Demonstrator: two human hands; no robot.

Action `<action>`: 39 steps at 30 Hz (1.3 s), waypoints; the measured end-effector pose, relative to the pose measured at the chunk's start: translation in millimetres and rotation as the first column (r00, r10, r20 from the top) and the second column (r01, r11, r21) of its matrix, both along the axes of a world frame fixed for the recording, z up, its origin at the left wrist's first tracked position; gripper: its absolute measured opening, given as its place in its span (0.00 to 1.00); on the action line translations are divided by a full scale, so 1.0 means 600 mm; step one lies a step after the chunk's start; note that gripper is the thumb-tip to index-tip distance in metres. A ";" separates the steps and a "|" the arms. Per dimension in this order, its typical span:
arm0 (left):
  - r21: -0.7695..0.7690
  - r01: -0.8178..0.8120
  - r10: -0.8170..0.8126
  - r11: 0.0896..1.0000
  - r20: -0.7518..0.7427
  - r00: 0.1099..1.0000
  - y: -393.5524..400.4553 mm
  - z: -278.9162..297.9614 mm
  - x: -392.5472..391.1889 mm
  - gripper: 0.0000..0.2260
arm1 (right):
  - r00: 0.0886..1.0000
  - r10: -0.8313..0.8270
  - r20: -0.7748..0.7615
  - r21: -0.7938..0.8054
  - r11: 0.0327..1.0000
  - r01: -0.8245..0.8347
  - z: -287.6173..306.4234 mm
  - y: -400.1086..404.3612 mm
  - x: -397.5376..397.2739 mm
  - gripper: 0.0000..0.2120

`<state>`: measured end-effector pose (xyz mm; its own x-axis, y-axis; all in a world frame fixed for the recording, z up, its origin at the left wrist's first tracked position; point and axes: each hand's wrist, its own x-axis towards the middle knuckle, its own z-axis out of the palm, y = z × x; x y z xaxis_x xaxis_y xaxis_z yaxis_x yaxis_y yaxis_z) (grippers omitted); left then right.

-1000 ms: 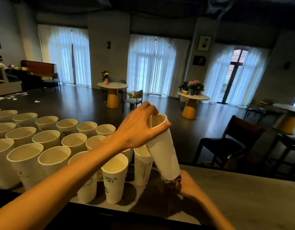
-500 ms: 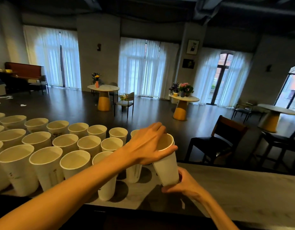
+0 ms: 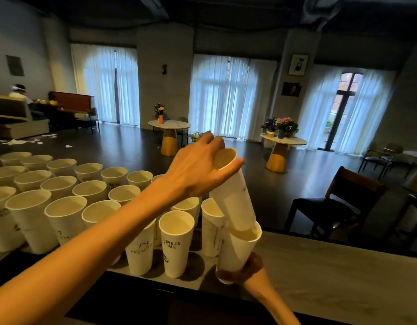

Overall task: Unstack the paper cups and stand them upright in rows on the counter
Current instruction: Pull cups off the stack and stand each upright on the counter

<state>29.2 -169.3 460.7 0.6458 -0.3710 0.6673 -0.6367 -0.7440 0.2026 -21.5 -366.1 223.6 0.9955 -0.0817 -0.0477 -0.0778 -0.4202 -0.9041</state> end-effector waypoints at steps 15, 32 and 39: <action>-0.145 -0.063 0.068 0.987 0.031 0.997 0.051 0.036 0.013 0.31 | 0.987 0.084 -0.138 -0.129 0.986 -0.102 -0.021 0.083 0.049 0.47; 0.071 0.169 -0.166 0.983 -0.051 0.985 -0.111 -0.007 0.015 0.29 | 1.000 -0.005 -0.024 -0.076 0.997 0.004 0.007 -0.125 -0.012 0.42; 0.253 0.353 -0.293 0.901 -0.247 0.924 -0.196 -0.089 0.028 0.31 | 0.978 -0.138 0.153 0.060 0.990 0.130 0.057 -0.152 -0.005 0.40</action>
